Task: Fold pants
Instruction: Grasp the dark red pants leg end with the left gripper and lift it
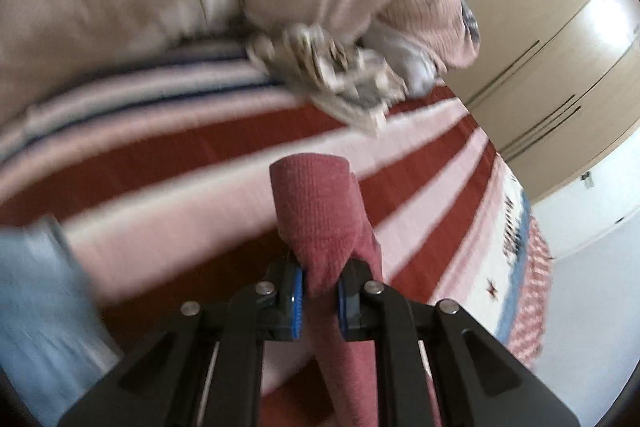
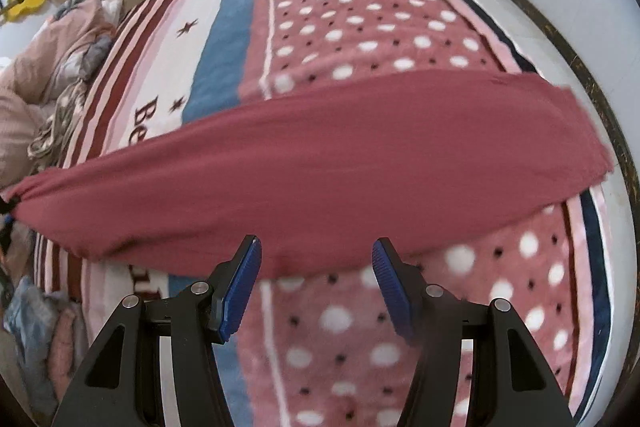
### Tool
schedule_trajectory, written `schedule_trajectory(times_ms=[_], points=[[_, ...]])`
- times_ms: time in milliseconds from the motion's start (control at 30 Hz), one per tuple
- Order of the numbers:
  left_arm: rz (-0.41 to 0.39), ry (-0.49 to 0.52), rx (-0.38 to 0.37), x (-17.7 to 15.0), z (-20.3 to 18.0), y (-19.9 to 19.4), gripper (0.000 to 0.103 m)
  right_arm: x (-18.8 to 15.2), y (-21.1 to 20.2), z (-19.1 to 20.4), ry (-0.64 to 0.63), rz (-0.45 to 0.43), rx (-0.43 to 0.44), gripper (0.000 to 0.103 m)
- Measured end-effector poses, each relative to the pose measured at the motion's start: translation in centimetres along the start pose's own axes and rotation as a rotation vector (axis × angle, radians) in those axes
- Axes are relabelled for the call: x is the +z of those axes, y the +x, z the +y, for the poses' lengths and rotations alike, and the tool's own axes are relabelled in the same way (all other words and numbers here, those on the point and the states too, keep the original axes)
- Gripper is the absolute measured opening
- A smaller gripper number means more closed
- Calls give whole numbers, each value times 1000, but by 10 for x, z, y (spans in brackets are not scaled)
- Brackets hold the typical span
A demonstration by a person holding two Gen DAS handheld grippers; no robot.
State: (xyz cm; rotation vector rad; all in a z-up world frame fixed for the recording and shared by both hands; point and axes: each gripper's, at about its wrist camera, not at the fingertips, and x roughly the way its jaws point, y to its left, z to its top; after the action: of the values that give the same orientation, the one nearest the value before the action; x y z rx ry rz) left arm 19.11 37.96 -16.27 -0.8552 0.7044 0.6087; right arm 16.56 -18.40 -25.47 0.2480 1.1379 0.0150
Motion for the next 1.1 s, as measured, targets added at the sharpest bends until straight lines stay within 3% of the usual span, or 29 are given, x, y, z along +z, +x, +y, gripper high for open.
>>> schedule_trajectory(times_ms=[100,200,400,800,1100], points=[[-69,24,37,29,12,-20,10,-3,-2,4,5,10,11,53],[-60,67,-6,39,11,-31,10,0,-4,7,8,4,23,53],[-19,205,-125,15,-31,-43,10,6,-15,3,7,-23,28,53],[108,526,-275,-88,-159,-74,10,5,-39,-50,104,-37,30,53],[271,677,-395,-200,-234,-72,10,0,-53,-94,148,-46,36,53]])
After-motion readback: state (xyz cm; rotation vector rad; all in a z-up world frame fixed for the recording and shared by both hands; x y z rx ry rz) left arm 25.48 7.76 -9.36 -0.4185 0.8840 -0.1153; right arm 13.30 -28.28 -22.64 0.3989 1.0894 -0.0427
